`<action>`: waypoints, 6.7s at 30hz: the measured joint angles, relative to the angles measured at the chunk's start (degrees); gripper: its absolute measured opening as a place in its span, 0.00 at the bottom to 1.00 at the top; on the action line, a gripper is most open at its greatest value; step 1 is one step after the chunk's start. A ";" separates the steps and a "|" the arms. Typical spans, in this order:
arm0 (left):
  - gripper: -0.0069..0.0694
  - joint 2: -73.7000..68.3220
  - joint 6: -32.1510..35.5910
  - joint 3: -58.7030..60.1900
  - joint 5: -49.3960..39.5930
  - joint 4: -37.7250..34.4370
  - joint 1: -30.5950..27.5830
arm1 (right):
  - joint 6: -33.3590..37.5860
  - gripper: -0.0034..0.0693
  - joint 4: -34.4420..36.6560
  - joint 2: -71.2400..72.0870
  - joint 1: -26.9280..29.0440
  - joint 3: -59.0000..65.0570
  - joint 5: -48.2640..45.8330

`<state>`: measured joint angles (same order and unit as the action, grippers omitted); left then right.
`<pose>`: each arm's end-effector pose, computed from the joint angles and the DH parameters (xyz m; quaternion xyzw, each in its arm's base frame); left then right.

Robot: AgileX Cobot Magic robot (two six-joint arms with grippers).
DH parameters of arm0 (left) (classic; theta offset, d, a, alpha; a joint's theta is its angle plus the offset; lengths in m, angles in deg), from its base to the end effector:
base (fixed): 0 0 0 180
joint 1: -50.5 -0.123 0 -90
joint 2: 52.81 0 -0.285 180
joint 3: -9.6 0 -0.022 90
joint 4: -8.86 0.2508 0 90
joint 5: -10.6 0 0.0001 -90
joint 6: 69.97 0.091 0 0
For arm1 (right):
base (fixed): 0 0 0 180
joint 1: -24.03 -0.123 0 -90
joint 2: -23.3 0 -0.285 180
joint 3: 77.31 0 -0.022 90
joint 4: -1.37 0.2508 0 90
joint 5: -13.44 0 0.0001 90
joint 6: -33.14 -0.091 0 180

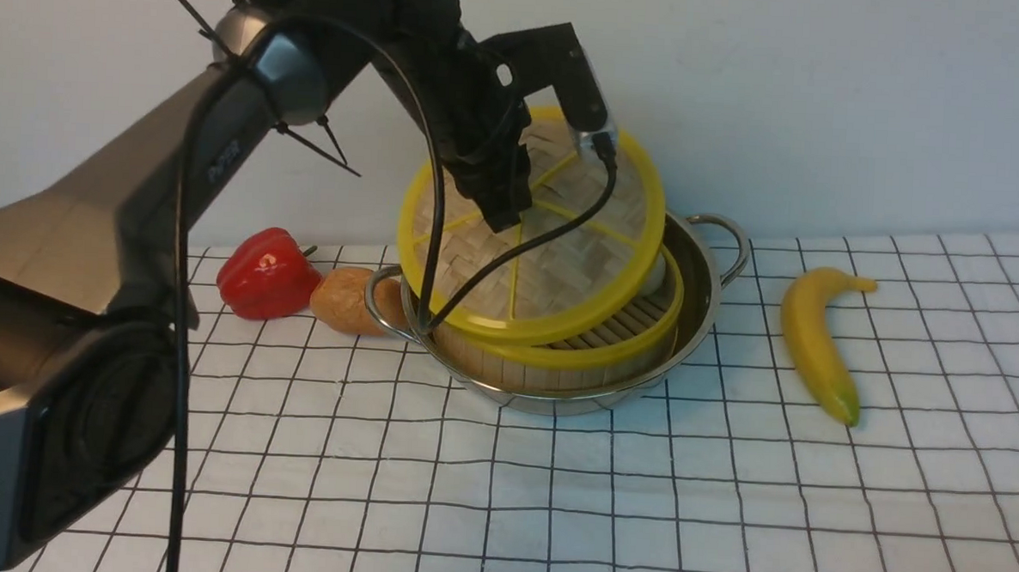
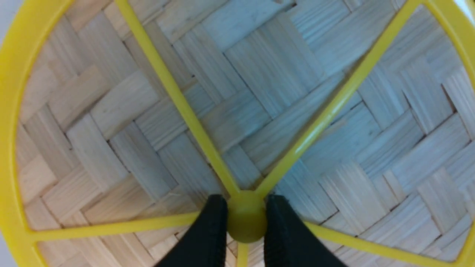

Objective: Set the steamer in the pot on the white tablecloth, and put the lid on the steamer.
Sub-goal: 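Place the yellow bamboo steamer lid onto the steamer in the pot with the left gripper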

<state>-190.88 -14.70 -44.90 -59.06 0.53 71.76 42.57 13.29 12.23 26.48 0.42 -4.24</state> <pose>0.4611 -0.1927 0.2830 0.5940 0.7673 -0.0014 0.2419 0.0580 0.0033 0.1797 0.0118 0.7990 0.0224 0.6008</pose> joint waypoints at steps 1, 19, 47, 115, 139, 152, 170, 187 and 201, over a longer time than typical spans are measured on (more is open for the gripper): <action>0.24 -0.12 0.18 -0.15 -0.10 -0.05 0.00 | 0.00 0.38 0.00 0.00 0.00 0.00 0.00; 0.24 -3.23 8.63 -0.44 -0.74 -4.87 0.12 | 0.00 0.38 0.00 0.00 0.00 0.00 0.00; 0.24 -6.22 10.49 -0.44 9.90 -4.36 1.63 | 0.00 0.38 0.00 0.00 0.00 0.00 0.00; 0.24 -3.64 -17.52 -5.88 -0.66 -2.54 1.48 | -0.11 0.38 0.00 0.00 0.00 0.00 -0.04; 0.24 -2.36 -12.99 2.31 -0.50 -2.88 1.74 | -0.17 0.38 0.00 0.00 0.00 0.00 -0.04; 0.24 -4.88 -7.47 2.11 5.39 -3.54 1.74 | 0.02 0.38 0.00 0.00 0.00 0.00 -0.04; 0.25 -6.05 -6.68 1.86 7.83 -3.85 1.74 | 0.02 0.38 0.00 0.00 0.00 0.00 -0.04; 0.64 -7.11 -9.79 1.20 9.39 -3.22 1.29 | -0.04 0.38 0.00 0.00 0.00 0.00 -0.04; 0.39 -7.32 -12.55 1.20 8.92 -4.12 1.29 | -0.16 0.38 0.00 0.00 0.00 0.00 -0.04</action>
<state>-198.20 -27.25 -43.70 -50.14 -3.59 73.05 42.41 13.29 12.23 26.48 0.42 -4.28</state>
